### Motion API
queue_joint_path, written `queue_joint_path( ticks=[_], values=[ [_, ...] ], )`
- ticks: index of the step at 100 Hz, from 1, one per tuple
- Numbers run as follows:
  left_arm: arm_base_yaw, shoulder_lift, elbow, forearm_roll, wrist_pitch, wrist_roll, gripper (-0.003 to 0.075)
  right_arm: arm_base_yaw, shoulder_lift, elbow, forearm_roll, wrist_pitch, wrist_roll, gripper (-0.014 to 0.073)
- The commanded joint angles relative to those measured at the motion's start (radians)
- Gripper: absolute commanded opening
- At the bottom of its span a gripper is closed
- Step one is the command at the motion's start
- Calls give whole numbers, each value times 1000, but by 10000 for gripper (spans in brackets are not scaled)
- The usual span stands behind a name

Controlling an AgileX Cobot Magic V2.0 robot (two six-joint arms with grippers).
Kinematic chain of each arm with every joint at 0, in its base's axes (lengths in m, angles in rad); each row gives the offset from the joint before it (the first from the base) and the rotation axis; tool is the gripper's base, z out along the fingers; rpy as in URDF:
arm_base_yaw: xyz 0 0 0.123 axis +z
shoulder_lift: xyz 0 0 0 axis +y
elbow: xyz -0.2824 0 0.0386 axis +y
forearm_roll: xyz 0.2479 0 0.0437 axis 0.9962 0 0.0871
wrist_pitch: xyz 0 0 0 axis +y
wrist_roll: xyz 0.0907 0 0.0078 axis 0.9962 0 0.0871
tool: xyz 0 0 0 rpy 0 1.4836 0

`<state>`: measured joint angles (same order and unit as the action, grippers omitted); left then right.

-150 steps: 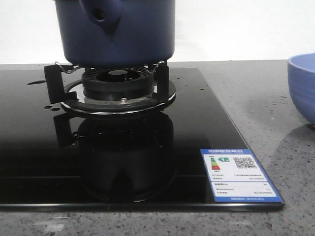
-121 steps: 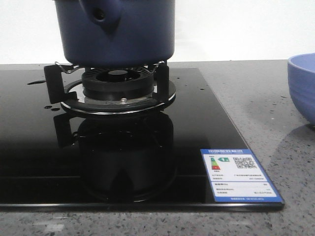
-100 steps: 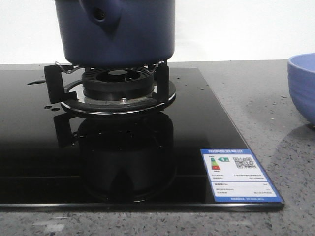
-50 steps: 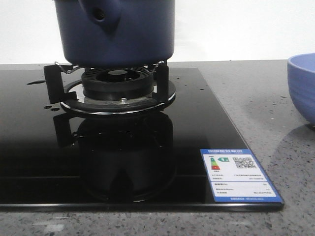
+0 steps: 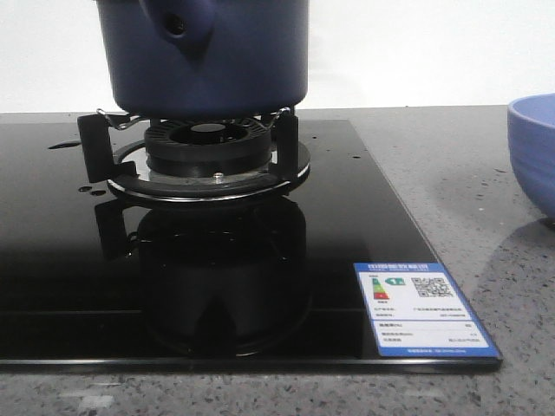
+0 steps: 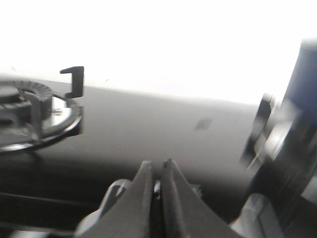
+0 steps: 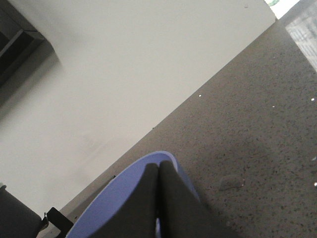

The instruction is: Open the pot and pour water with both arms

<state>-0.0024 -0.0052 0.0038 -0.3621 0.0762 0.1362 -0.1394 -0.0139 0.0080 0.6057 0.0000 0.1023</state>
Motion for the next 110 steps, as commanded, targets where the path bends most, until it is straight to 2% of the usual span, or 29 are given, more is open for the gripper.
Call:
queue_joint_path(
  ticks=[1, 10, 24, 39, 60, 72, 92, 101, 110],
  values=[
    [3, -26, 27, -253, -123, -12, -20, -3, -13, -1, 3, -51, 2, -64],
    [3, -26, 27, -533, -123, -12, -20, -3, -13, -28, 3, -17, 2, -64],
    [3, -26, 27, -786, -117, -12, -20, -3, -13, -92, 1, 56, 2, -63],
    [3, -24, -21, -764, -33, 9, -20, -3, 27, -195, -43, 257, -7, -63],
    [3, 94, -241, -527, 187, 146, -20, 4, 202, -409, -71, 490, -157, -63],
    [3, 236, -382, -443, 340, 251, -20, 51, 301, -512, -79, 547, -160, -63],
    [-117, 411, -547, -456, 422, 386, -20, 113, 577, -696, -85, 836, -179, -64],
    [-185, 470, -594, -523, 455, 499, -18, 113, 674, -751, -35, 915, -280, -64],
    [-261, 541, -634, -657, 485, 681, -18, 114, 717, -776, 69, 918, -396, -64]
  ],
)
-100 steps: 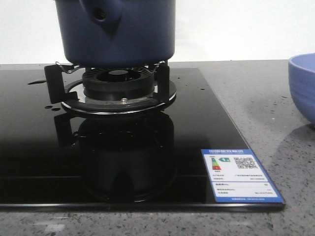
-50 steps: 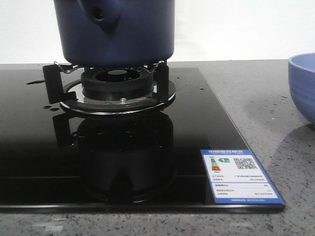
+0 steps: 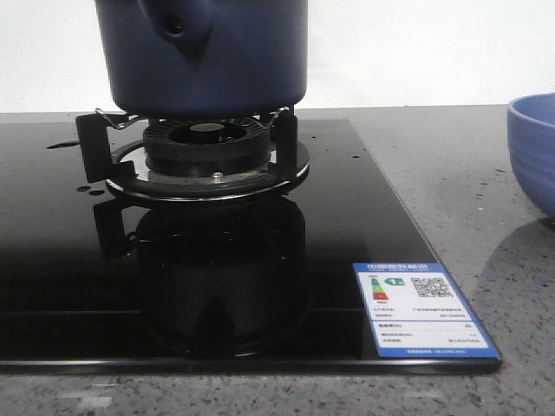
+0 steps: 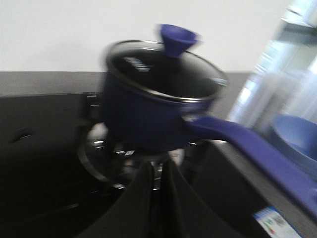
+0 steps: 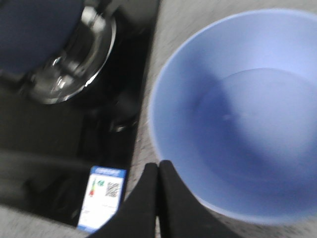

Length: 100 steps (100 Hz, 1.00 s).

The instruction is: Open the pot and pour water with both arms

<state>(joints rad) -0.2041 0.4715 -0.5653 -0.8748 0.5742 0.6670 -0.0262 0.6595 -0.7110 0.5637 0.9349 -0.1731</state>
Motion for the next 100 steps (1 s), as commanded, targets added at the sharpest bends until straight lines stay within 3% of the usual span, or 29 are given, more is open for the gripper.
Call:
queue_joint_path(
  ticks=[1, 14, 33, 42, 54, 62, 81, 100],
  values=[
    [-70, 70, -68, -156, -13, 164, -18, 1, 44, -56, 126, -17, -130, -64],
    [-137, 163, -113, -300, -15, 354, -18, 1, 47, -60, 233, -47, -297, -64],
    [-151, 296, -200, -376, -3, 508, 9, 10, 41, -60, 257, -76, -356, -63],
    [-151, 358, -251, -399, -3, 549, 138, 10, 35, -60, 257, -86, -355, -63],
    [-151, 445, -323, -399, -16, 553, 409, 10, 18, -60, 256, -98, -355, -62],
    [-151, 501, -363, -399, -50, 562, 526, 10, 8, -60, 256, -111, -355, -62],
    [-151, 604, -428, -414, -64, 710, 525, 10, -4, -60, 248, -115, -356, -62],
    [-144, 696, -448, -612, -64, 936, 525, 10, -4, -60, 248, -112, -356, -62]
  ],
)
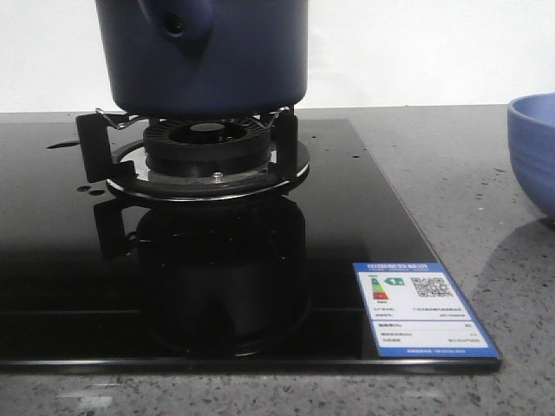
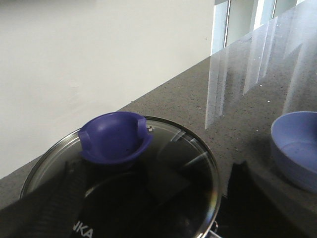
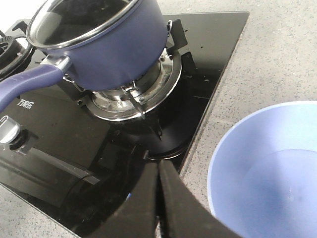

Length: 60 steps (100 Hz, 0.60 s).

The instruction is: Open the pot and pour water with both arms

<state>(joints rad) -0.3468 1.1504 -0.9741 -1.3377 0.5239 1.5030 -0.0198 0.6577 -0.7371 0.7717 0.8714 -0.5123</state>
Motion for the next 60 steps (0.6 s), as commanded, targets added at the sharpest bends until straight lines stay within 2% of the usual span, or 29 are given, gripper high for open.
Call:
queue_joint_path(
  ticks=[1, 18, 47, 60],
  values=[
    [-2, 20, -39, -158, -14, 108, 526, 4, -2, -34, 40, -46, -17, -62],
    [-2, 98, -39, -341, -10, 283, 526, 4, -2, -34, 40, -42, -17, -62],
    [-2, 185, -48, -521, 16, 420, 526, 4, -2, -34, 42, -34, -17, -62],
    [-2, 223, -80, -521, 29, 433, 526, 4, -2, -34, 48, -34, -17, -62]
  ],
)
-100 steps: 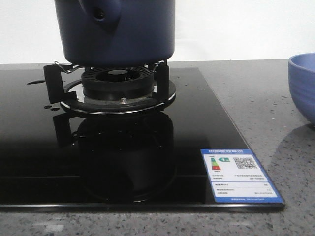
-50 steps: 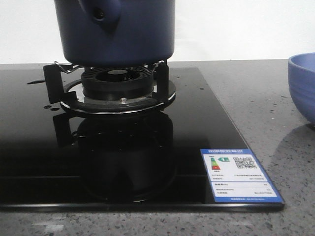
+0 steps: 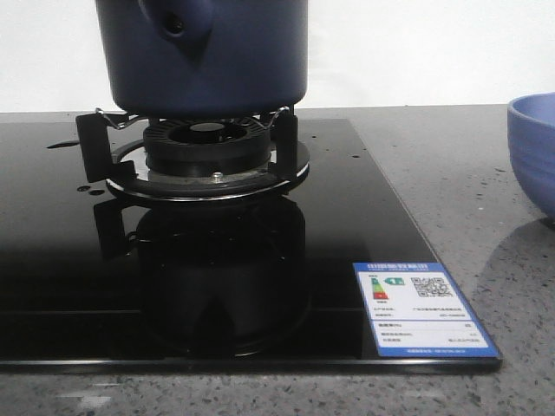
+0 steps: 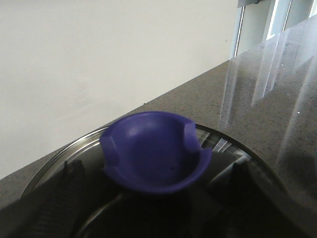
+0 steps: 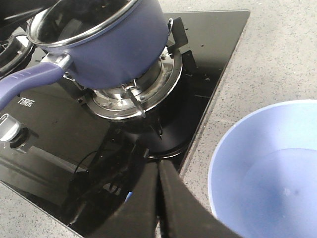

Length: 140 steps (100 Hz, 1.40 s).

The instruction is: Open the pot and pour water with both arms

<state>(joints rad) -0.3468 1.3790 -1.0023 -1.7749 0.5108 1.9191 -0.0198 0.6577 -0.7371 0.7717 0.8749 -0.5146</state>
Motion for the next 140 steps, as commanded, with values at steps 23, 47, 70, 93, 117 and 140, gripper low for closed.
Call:
queue_joint_path(
  ticks=[23, 47, 70, 93, 117, 140],
  values=[
    [-2, 59, -109, -84, 43, 17, 526, 4, -2, -34, 77, -24, -15, -62],
    [-2, 116, -170, -84, 45, 17, 527, 4, -2, -34, 80, -21, -15, -62],
    [-2, 150, -174, -84, 83, 17, 525, 4, -2, -34, 84, -21, -15, -62],
    [-2, 152, -174, -84, 121, 17, 459, 4, -2, -34, 84, -21, -15, -62],
    [-2, 152, -174, -84, 186, 17, 228, 4, -2, -34, 84, -21, -15, -62],
    [3, 97, -174, -84, 195, 17, 209, 4, -2, -34, 84, -36, -15, -62]
  ],
)
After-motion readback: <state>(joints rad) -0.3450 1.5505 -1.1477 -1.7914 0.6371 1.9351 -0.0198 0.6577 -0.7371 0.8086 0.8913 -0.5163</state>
